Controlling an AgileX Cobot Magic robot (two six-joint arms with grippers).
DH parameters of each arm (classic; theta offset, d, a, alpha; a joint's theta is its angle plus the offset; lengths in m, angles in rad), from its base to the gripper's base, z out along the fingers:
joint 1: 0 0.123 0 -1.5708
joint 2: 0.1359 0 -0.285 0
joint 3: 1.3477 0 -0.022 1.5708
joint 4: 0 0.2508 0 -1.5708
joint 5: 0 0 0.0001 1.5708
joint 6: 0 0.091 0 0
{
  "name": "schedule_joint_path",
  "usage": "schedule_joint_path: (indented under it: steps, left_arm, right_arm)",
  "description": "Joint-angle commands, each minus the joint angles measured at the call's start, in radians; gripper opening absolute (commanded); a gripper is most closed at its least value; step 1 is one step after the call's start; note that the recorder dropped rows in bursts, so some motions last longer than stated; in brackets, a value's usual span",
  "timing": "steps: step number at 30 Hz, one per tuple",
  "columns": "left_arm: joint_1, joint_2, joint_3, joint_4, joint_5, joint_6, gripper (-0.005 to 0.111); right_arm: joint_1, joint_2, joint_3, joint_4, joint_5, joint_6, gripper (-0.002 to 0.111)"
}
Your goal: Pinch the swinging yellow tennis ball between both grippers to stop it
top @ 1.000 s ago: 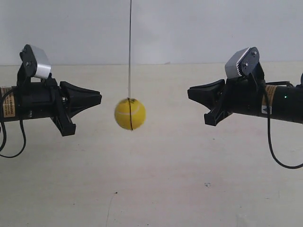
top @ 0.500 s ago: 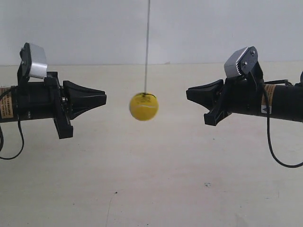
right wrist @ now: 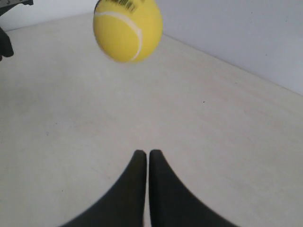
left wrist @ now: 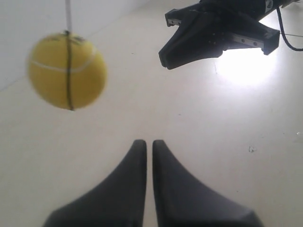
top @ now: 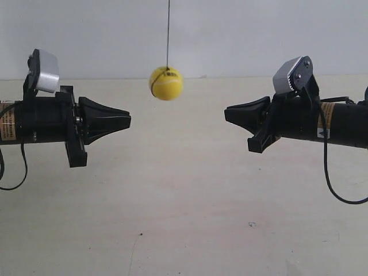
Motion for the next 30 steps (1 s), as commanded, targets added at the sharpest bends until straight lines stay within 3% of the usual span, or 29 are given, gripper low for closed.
schedule_joint_path:
  steps: [1,30]
  left_arm:
    - [-0.002,0.007,-0.007,0.011,-0.008,-0.015,0.005]
    - [-0.002,0.027,-0.02,0.035,-0.04,-0.026,0.005]
  right_arm:
    - [0.003,-0.001,-0.008,-0.01,-0.009,-0.009,0.0]
    - [0.04,-0.001,-0.027,-0.095,-0.016,0.033,0.0]
